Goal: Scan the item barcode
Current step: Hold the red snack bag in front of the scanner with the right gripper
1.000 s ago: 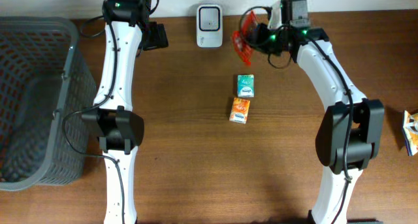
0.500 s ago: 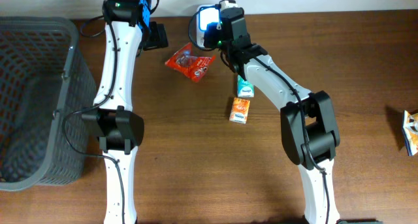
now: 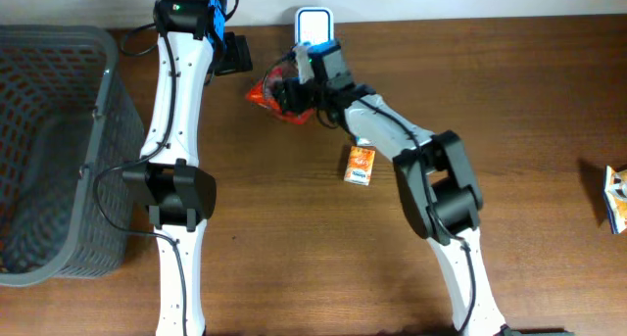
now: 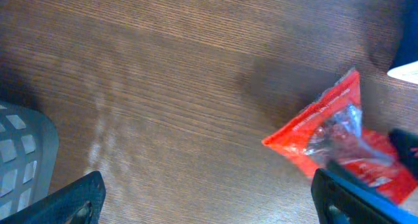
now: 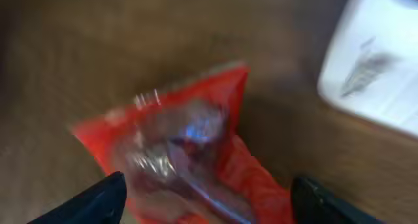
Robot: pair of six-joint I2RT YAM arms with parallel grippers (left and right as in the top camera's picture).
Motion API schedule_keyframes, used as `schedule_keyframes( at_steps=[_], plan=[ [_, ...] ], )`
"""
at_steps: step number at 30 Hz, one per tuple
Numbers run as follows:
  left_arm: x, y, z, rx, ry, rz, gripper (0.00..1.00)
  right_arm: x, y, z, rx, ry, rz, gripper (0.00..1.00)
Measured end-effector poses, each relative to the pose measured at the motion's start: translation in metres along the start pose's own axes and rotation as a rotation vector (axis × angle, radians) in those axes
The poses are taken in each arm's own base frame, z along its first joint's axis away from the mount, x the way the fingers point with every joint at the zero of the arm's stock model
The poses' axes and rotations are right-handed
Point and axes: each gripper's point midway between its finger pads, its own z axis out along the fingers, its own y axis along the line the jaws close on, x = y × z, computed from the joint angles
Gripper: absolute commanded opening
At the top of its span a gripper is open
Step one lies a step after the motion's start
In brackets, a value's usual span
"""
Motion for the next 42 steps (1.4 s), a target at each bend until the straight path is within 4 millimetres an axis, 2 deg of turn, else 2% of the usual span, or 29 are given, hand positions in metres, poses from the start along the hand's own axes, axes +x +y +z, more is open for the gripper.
schedule_keyframes(
  at_steps=[3,7,8,9,14,16,19,21,22,23,24,25,26,29,33,34,35,37,38,40,42],
  plan=[
    [0.000,0.000,0.000,0.000,0.000,0.000,0.99,0.010,0.003,0.001,-0.003,0.041,-0.052,0.50],
    [0.000,0.000,0.000,0.000,0.000,0.000,0.99,0.023,0.001,0.000,0.005,0.092,-0.056,0.35],
    [0.000,0.000,0.000,0.000,0.000,0.000,0.99,0.025,0.000,-0.001,0.006,0.103,-0.056,0.27],
    [0.000,0.000,0.000,0.000,0.000,0.000,0.99,0.026,0.000,-0.001,0.006,0.107,-0.053,0.04],
    [0.000,0.000,0.000,0.000,0.000,0.000,0.99,0.027,0.002,-0.001,0.001,0.114,-0.018,0.04],
    [0.000,0.000,0.000,0.000,0.000,0.000,0.99,0.019,0.002,-0.002,0.002,0.087,0.031,0.04],
    [0.000,0.000,0.000,0.000,0.000,0.000,0.99,-0.019,-0.001,-0.028,0.087,-0.003,0.040,0.04],
    [0.000,0.000,0.000,0.000,0.000,0.000,0.99,-0.078,0.008,-0.071,0.143,-0.153,0.016,0.04],
    [0.000,0.000,0.000,0.000,0.000,0.000,0.99,-0.097,0.012,-0.086,0.150,-0.202,0.012,0.04],
    [0.000,0.000,0.000,0.000,0.000,0.000,0.99,-0.108,0.015,-0.096,0.153,-0.231,0.011,0.04],
    [0.000,0.000,0.000,0.000,0.000,0.000,0.99,-0.112,0.016,-0.101,0.158,-0.239,0.012,0.10],
    [0.000,0.000,0.000,0.000,0.000,0.000,0.99,-0.106,0.014,-0.100,0.167,-0.215,0.023,0.31],
    [0.000,0.000,0.000,0.000,0.000,0.000,0.99,-0.100,0.012,-0.098,0.175,-0.192,0.021,0.47],
    [0.000,0.000,0.000,0.000,0.000,0.000,0.99,-0.085,0.005,-0.089,0.192,-0.145,0.029,0.54],
    [0.000,0.000,0.000,0.000,0.000,0.000,0.99,-0.016,-0.023,-0.032,0.224,0.018,0.057,0.54],
    [0.000,0.000,0.000,0.000,0.000,0.000,0.99,-0.001,-0.029,-0.022,0.230,0.052,0.064,0.52],
    [0.000,0.000,0.000,0.000,0.000,0.000,0.99,0.008,-0.032,-0.015,0.234,0.074,0.066,0.45],
    [0.000,0.000,0.000,0.000,0.000,0.000,0.99,0.017,-0.034,-0.011,0.236,0.092,0.070,0.31],
    [0.000,0.000,0.000,0.000,0.000,0.000,0.99,0.018,-0.034,-0.010,0.237,0.097,0.070,0.27],
    [0.000,0.000,0.000,0.000,0.000,0.000,0.99,0.019,-0.034,-0.011,0.238,0.100,0.067,0.04],
    [0.000,0.000,0.000,0.000,0.000,0.000,0.99,0.017,-0.034,-0.011,0.240,0.098,0.067,0.04]
  ],
)
